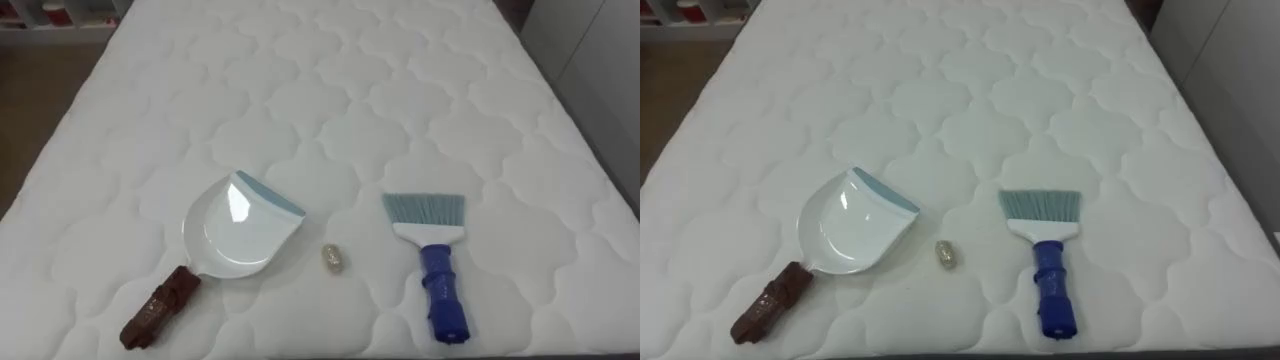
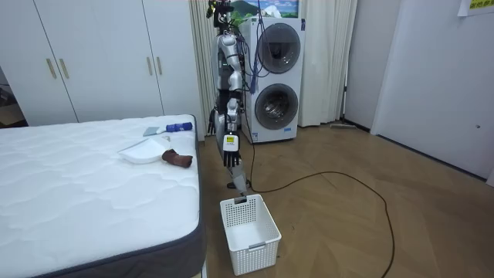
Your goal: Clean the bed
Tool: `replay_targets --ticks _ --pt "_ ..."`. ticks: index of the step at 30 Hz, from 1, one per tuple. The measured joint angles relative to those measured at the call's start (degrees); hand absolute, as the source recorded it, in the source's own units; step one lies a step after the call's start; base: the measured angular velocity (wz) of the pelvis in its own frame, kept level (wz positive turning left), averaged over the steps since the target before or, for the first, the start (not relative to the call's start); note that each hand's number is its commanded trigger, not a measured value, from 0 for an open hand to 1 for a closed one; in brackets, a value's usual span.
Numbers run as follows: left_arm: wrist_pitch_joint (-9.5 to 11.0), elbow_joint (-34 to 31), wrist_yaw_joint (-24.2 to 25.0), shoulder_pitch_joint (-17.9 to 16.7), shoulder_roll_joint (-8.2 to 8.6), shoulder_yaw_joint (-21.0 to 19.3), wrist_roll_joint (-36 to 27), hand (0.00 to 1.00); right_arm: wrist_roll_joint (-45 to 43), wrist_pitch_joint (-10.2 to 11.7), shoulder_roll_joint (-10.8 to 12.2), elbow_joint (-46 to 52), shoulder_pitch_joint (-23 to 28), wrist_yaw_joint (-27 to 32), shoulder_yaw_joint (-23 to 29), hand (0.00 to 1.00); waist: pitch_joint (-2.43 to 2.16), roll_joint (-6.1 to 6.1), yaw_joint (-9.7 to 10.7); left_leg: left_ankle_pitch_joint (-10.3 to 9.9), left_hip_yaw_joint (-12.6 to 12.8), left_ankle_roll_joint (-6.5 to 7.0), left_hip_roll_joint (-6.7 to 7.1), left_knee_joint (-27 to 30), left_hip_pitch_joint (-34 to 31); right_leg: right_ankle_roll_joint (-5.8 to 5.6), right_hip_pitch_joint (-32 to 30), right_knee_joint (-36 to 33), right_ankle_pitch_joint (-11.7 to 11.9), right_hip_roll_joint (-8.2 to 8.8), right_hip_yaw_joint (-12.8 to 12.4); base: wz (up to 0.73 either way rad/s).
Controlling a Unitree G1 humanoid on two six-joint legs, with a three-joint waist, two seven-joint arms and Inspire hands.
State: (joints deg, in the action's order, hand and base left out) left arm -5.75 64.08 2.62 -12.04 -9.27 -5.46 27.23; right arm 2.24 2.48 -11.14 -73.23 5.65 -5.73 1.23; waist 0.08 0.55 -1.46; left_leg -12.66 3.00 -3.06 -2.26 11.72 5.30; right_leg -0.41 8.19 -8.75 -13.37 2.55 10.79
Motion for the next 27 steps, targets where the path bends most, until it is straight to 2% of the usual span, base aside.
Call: replay_targets --ticks 9,15,23,27 --pt "-0.1 -2.3 -1.1 -0.8 0.0 0.0 0.6 0.0 0.0 -0.1 0.0 0.3 0.0 0.6 0.0 0.0 -0.11 0.2 0.0 0.0 0.0 0.0 0.0 0.0 0.3 0.0 0.0 -0.1 0.0 0.01 -0.1 0.0" --pt "0.3 -2.3 -3.5 -0.7 0.01 -0.1 0.6 0.0 -0.1 0.0 0.2 0.6 0.0 1.3 -0.1 0.0 -0.05 0.46 0.0 0.0 -0.1 0.0 0.0 0.0 0.0 0.0 0.0 -0.1 0.0 0.0 0.1 0.0" --pt "4.3 -2.2 -11.9 0.2 0.02 -1.1 0.4 0.0 -0.4 0.9 0.2 0.5 0.0 1.0 -0.1 0.0 -0.01 1.21 0.0 0.0 -0.7 0.0 0.0 -0.1 0.0 0.0 -0.1 -0.1 0.1 -0.06 0.5 0.01" --pt "6.6 -2.4 -16.2 0.9 0.02 -1.1 -0.8 0.0 -0.4 1.9 0.1 0.5 -0.1 2.4 -1.8 0.0 0.14 1.01 -0.1 0.0 -0.6 0.0 0.0 -0.4 0.3 -0.05 0.0 -0.1 0.3 -0.08 0.3 0.0"
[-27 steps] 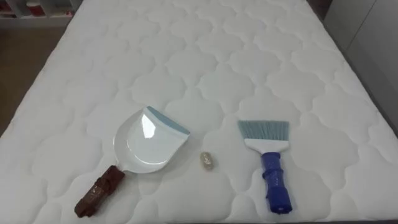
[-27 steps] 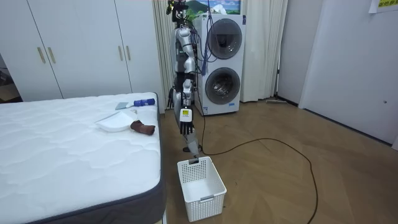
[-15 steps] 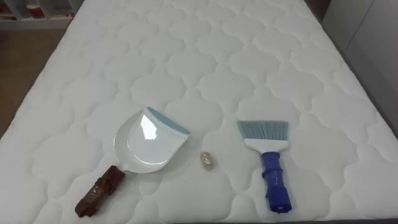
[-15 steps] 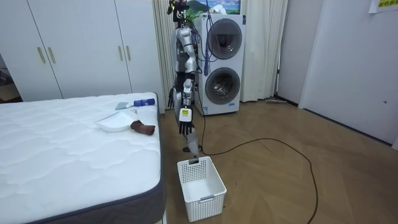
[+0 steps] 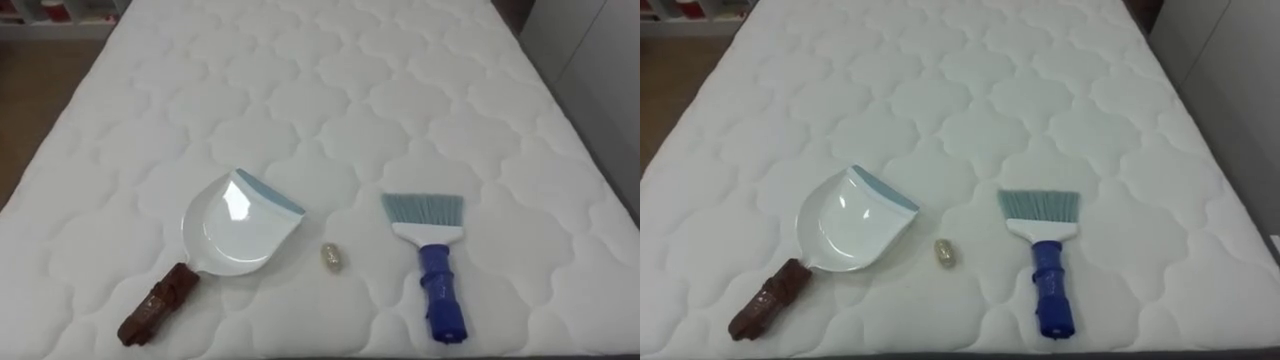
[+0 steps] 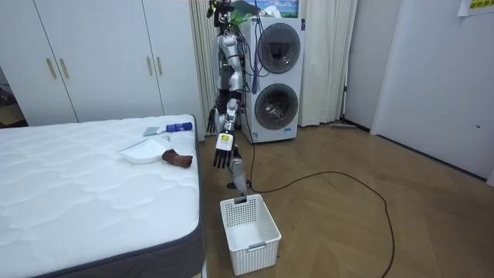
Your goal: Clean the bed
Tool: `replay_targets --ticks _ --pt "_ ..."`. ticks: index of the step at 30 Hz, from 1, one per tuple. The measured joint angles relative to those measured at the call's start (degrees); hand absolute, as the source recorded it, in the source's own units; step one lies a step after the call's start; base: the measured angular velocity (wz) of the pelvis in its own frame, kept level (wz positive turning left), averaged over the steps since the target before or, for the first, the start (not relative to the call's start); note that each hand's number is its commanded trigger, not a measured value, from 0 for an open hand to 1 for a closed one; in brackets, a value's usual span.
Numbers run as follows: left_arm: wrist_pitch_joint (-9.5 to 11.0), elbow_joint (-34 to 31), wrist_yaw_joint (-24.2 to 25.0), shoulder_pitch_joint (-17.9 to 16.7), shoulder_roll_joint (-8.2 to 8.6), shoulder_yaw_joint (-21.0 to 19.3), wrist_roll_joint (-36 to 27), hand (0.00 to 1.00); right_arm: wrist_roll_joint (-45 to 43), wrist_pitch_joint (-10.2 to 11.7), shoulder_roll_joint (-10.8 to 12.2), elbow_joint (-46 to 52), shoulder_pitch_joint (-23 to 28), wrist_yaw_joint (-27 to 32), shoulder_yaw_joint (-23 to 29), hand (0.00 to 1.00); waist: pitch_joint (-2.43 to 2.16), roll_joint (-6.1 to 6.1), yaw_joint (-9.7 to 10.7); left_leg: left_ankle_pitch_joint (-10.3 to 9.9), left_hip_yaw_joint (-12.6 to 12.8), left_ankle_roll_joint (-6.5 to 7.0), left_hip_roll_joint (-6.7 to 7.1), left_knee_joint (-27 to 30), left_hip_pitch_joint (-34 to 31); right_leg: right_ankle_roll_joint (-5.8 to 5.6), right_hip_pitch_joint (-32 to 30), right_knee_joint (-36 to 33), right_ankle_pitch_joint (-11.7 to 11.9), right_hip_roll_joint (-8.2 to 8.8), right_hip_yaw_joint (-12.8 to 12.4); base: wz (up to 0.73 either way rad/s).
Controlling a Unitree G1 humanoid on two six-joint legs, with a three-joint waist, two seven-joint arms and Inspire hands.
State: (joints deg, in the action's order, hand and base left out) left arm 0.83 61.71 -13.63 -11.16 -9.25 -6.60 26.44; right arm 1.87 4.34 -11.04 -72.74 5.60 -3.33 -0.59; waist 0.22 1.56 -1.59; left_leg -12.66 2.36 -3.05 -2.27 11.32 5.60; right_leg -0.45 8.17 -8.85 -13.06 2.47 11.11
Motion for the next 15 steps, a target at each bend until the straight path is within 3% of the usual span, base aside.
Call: replay_targets --ticks 1,3,6,8,15 --pt "0.2 -1.9 -1.1 0.1 0.0 0.0 0.0 0.0 0.0 0.4 0.0 0.1 0.0 0.3 -0.7 0.0 -0.11 -0.19 -0.1 0.0 0.0 0.0 0.0 0.0 0.0 0.0 0.0 0.0 0.0 -0.01 0.0 0.0" --pt "1.6 -5.5 -2.9 0.2 -0.02 -0.3 0.0 0.0 -0.2 1.1 0.0 0.2 0.0 0.6 -1.0 0.0 0.13 -0.03 -0.3 0.0 -0.2 0.01 0.0 0.0 -0.4 0.0 -0.3 0.0 0.0 -0.01 0.1 0.02" --pt "5.0 -12.1 -6.2 0.7 -0.04 0.0 0.1 0.0 -2.1 1.6 0.0 1.4 -0.1 1.4 -1.0 0.0 -0.03 0.11 -0.4 0.2 -0.3 0.26 0.0 0.1 -1.9 0.02 -1.6 0.0 0.3 -0.02 0.2 0.0" --pt "6.1 -13.9 -7.6 0.7 -0.06 0.3 0.1 0.0 -2.2 2.2 -0.1 1.8 -0.1 1.4 -1.6 0.0 -0.07 0.16 -0.3 0.2 -0.2 0.29 0.0 0.1 -1.9 0.0 -1.6 0.0 0.5 -0.03 0.2 -0.05" --pt "8.0 -17.8 -11.1 0.7 -0.66 4.1 0.6 0.0 -2.0 2.1 -0.5 1.7 0.0 0.2 -3.4 0.0 -0.1 0.08 -0.1 0.2 -0.2 0.29 0.01 -0.1 -0.7 -0.12 -0.9 0.2 1.0 -0.01 -0.1 -0.01"
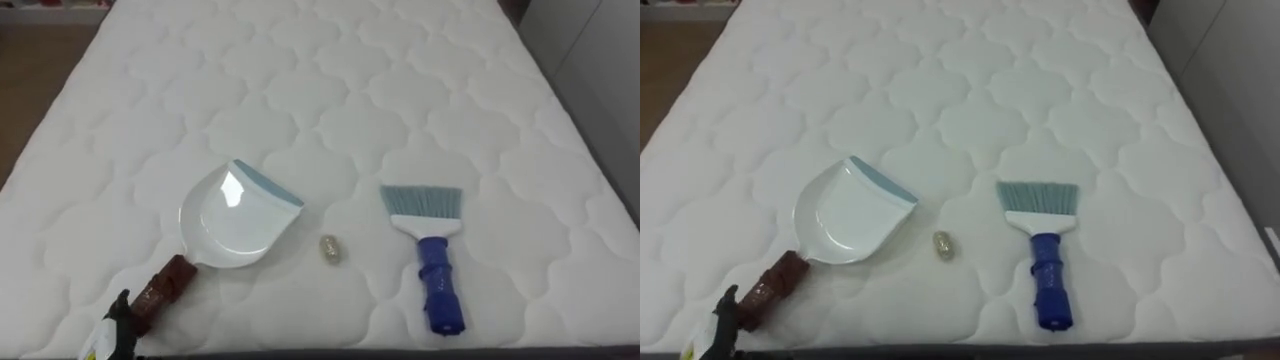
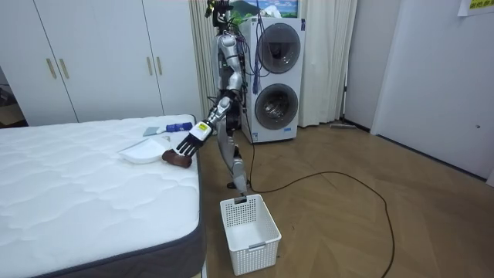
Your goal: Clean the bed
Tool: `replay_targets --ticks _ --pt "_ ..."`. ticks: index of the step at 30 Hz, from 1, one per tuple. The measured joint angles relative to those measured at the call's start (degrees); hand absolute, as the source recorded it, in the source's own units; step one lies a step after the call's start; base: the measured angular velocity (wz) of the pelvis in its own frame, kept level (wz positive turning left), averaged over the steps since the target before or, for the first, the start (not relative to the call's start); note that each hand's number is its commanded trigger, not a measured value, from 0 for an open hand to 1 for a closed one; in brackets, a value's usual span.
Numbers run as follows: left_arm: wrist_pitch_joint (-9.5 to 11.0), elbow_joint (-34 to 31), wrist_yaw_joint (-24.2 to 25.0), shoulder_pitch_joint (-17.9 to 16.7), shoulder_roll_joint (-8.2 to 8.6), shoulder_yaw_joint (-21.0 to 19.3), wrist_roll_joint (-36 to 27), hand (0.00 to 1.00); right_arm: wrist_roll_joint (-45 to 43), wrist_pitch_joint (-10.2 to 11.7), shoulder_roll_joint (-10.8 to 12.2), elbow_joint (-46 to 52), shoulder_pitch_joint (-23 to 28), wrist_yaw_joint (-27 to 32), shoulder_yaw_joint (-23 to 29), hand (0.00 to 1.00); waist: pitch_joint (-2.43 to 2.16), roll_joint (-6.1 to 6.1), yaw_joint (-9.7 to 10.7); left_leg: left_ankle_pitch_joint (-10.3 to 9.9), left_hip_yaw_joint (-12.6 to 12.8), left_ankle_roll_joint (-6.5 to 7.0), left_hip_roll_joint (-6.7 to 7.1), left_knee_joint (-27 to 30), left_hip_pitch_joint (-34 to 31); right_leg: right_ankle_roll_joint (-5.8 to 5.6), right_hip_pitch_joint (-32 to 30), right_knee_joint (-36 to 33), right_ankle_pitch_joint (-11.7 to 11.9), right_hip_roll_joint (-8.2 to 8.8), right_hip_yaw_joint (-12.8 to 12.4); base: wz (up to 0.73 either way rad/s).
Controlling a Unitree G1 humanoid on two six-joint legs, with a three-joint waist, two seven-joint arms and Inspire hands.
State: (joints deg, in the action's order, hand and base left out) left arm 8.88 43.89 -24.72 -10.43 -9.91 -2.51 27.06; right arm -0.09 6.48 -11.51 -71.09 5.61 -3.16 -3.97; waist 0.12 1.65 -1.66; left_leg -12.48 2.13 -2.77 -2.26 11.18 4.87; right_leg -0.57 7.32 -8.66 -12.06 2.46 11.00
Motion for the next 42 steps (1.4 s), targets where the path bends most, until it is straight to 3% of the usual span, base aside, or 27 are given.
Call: replay_targets --ticks 7,11,21,30,42 --pt "0.9 -5.7 -2.4 1.5 -0.26 1.5 0.1 0.0 -0.1 0.0 -0.4 0.0 -0.3 -0.9 -0.3 0.0 0.23 -0.42 0.9 0.0 -0.1 0.0 0.0 0.1 -0.2 0.0 -0.1 0.0 0.0 -0.02 0.0 0.0" --pt "2.5 -7.0 -4.0 2.5 -0.46 1.5 0.1 0.0 -0.1 0.0 -0.5 0.0 -0.3 -1.3 0.3 0.0 0.12 -0.82 1.6 0.0 0.0 0.01 0.0 0.1 -0.1 0.0 -0.1 0.0 0.0 -0.02 -0.1 -0.02" --pt "2.5 -8.2 -5.1 2.7 -1.02 1.6 0.1 0.0 -0.1 -0.1 -0.7 0.0 0.0 -2.1 0.9 0.0 0.11 -1.02 2.7 0.0 0.6 0.02 0.0 0.1 -0.1 -0.01 -0.4 0.0 0.0 -0.03 -0.7 -0.02" --pt "2.5 -5.4 -3.5 3.2 -1.11 5.9 -2.6 0.0 0.6 -0.5 -0.8 0.1 0.0 -1.7 0.9 0.0 -0.02 -1.31 4.0 0.0 0.6 0.02 -0.01 0.1 -0.8 -0.07 -0.9 -0.1 0.3 -0.05 -1.0 -0.02" --pt "1.9 1.7 -3.3 6.8 -1.2 7.2 -2.8 0.0 1.3 -1.7 -0.8 -0.1 -1.1 0.7 0.2 0.0 -0.16 -1.92 4.7 0.4 0.4 0.6 -0.01 0.3 -4.3 -0.03 -4.6 -1.0 0.7 0.06 -0.5 0.01"
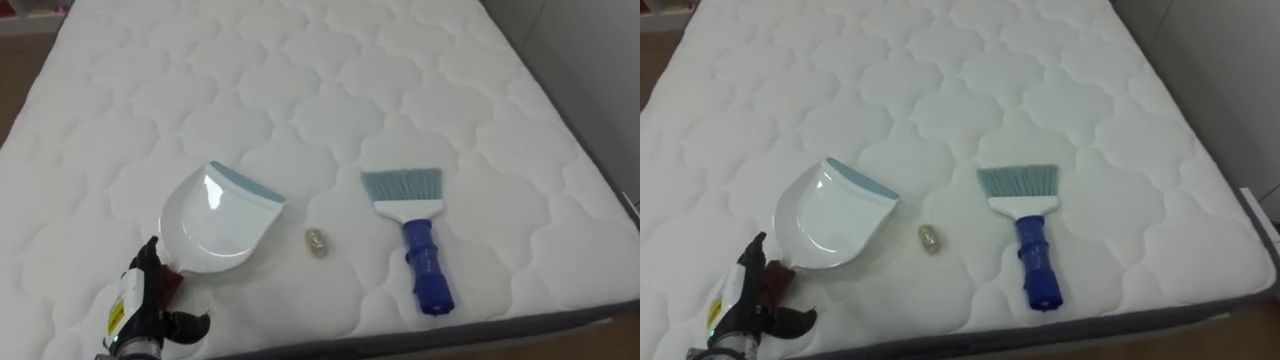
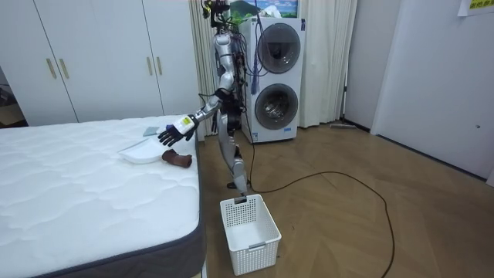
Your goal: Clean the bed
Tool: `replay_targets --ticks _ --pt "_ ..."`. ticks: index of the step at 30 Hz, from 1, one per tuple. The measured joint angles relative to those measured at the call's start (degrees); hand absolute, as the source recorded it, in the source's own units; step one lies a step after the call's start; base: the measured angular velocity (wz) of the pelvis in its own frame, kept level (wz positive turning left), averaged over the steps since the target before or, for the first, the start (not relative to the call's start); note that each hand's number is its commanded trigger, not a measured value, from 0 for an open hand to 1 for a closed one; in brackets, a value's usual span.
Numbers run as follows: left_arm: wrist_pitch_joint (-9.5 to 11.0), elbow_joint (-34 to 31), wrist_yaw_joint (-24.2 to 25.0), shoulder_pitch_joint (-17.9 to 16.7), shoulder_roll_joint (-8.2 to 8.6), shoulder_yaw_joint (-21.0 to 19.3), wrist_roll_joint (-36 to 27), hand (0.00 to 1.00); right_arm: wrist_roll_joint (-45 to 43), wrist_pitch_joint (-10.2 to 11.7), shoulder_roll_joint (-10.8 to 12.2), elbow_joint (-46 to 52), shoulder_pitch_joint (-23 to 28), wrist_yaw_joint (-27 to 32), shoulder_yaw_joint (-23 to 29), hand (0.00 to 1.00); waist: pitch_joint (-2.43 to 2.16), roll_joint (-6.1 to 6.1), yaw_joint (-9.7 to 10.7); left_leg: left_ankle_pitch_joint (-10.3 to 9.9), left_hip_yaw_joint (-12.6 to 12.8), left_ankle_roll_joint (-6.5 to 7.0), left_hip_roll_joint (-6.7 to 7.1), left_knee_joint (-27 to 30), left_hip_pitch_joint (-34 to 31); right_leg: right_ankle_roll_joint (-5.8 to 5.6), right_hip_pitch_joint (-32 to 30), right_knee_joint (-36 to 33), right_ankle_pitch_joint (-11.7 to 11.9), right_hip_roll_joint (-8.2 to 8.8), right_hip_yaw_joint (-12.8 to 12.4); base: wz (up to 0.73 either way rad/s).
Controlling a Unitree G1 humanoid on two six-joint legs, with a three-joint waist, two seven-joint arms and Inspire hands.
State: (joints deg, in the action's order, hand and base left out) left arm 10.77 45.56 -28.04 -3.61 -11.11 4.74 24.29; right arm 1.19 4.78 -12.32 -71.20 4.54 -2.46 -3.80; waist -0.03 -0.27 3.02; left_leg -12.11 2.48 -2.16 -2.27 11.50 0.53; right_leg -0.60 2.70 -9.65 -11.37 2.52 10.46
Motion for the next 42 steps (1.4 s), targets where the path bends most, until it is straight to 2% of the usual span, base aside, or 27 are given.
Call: replay_targets --ticks 1,5,10,12,19,21,25,30,32,34,35,36,37,38,39,42 --pt "0.0 2.4 0.0 1.4 0.0 0.0 0.0 0.0 0.7 -0.1 -0.1 -0.4 -0.4 0.0 -0.1 0.0 0.27 0.02 -0.1 0.0 -0.1 0.06 0.0 0.0 -0.1 0.0 -0.2 -0.1 0.0 0.03 0.2 0.0" --pt "-0.4 8.2 0.1 4.2 -0.18 0.0 0.0 0.0 1.2 -0.5 -0.3 -1.1 -1.7 -0.3 -1.7 0.0 0.29 0.04 0.0 0.1 -0.2 0.09 0.0 0.0 -1.2 0.01 -1.7 -0.2 0.0 0.05 0.3 0.0" --pt "-0.5 8.9 0.0 6.0 -0.33 0.0 0.0 0.0 1.3 -0.5 -0.5 -2.3 -3.4 -0.1 -2.0 0.0 0.36 -0.15 -0.1 0.3 -0.3 0.35 0.0 0.8 -4.9 0.11 -4.9 -1.0 0.3 0.17 0.4 0.0" --pt "-0.4 8.9 0.0 6.8 -0.41 0.1 0.0 0.0 1.3 -0.3 -0.9 -1.9 -3.6 0.1 -3.6 0.0 0.37 -0.16 -0.2 0.4 -0.3 0.43 0.05 0.8 -5.8 0.1 -6.0 -1.6 0.3 0.24 0.2 0.0" --pt "-0.2 8.9 0.0 7.3 -1.15 0.2 0.1 0.0 1.2 0.5 -0.9 -1.8 -4.4 0.2 -4.0 0.0 0.45 -0.2 0.0 0.4 -0.3 0.44 0.05 0.5 -6.2 0.1 -6.9 -2.1 0.3 0.25 -0.2 -0.02" --pt "0.0 9.0 0.0 7.3 -1.47 1.2 0.1 0.0 1.2 0.7 -0.9 -1.9 -5.0 0.2 -4.0 0.0 0.61 -0.43 0.0 0.4 -0.3 0.45 0.06 0.2 -6.3 0.1 -7.1 -2.0 0.3 0.23 -0.2 0.0" --pt "0.4 9.7 0.0 7.7 -1.46 1.2 0.5 0.0 1.0 0.8 -0.9 -2.6 -5.8 0.2 -4.1 0.0 0.87 -0.58 -0.1 0.4 -1.0 0.49 0.08 0.2 -7.0 0.1 -7.8 -2.1 0.3 0.2 -0.1 0.03" --pt "0.4 9.8 0.0 7.8 -1.46 1.2 0.7 0.0 0.6 0.9 -1.0 -2.6 -5.9 0.4 -4.2 0.0 0.91 -0.53 -0.4 0.4 -1.7 0.49 0.08 0.1 -7.6 0.1 -8.4 -2.2 0.3 0.15 0.0 0.04" --pt "0.3 9.9 0.0 7.8 -1.46 1.2 0.9 0.0 0.5 0.9 -1.0 -2.6 -6.3 0.4 -4.2 0.0 0.95 -0.56 -0.5 0.6 -3.6 0.6 0.06 -0.2 -7.9 0.1 -9.9 -4.1 0.3 0.12 0.1 -0.03" --pt "0.3 9.9 0.0 7.8 -1.46 1.2 1.1 0.0 0.5 0.9 -1.0 -2.6 -6.5 0.8 -4.2 0.0 1.05 -0.62 -0.7 0.9 -7.1 0.7 -0.11 -0.4 -7.7 0.21 -12.5 -8.5 0.2 0.14 0.6 -0.18" --pt "0.3 10.0 0.0 7.9 -1.64 1.3 1.1 0.0 0.6 1.4 -0.9 -2.6 -6.6 1.4 -4.1 0.0 1.57 -0.88 -0.9 1.0 -11.3 0.71 -0.85 -0.5 -7.4 0.92 -15.8 -11.9 -1.3 -0.38 -0.5 -0.57" --pt "0.2 10.1 0.0 8.0 -2.35 0.9 1.1 0.0 0.6 1.7 -0.6 -2.5 -7.6 2.0 -4.8 0.0 1.57 0.07 -1.5 0.9 -13.7 0.61 -1.02 0.0 -8.1 2.76 -18.7 -6.6 0.6 -2.31 -4.8 -0.66" --pt "0.0 10.3 0.0 8.2 -2.65 0.6 1.2 0.0 0.6 1.7 -0.7 -2.3 -8.4 2.3 -5.5 0.0 1.66 0.86 -1.5 0.6 -13.4 0.26 -0.78 0.5 -8.7 3.66 -19.7 -4.3 4.7 -2.7 -4.8 -0.29" --pt "-0.4 11.7 0.1 9.0 -2.42 0.6 1.1 0.0 0.5 1.6 -1.2 -2.4 -8.8 3.2 -6.7 0.0 1.65 -0.47 0.1 0.3 -11.8 -0.79 -1.03 1.3 -10.5 3.73 -18.9 -3.6 6.2 -2.61 -1.1 0.21" --pt "-0.4 13.0 0.1 10.2 -2.41 0.8 1.2 0.0 0.4 1.4 -1.3 -3.3 -8.7 3.6 -6.8 0.0 1.62 -0.6 0.7 0.4 -9.2 -0.78 -1.15 1.0 -10.6 3.75 -18.6 -3.5 6.2 -2.55 -0.8 0.41" --pt "-0.4 14.0 0.1 11.8 -2.49 1.3 1.2 0.0 0.2 1.3 -1.2 -4.3 -8.4 3.5 -7.1 0.0 1.67 -0.63 1.4 1.5 -5.5 -0.6 -1.17 -0.9 -10.1 3.64 -17.7 -3.4 6.1 -2.59 -3.0 0.39"
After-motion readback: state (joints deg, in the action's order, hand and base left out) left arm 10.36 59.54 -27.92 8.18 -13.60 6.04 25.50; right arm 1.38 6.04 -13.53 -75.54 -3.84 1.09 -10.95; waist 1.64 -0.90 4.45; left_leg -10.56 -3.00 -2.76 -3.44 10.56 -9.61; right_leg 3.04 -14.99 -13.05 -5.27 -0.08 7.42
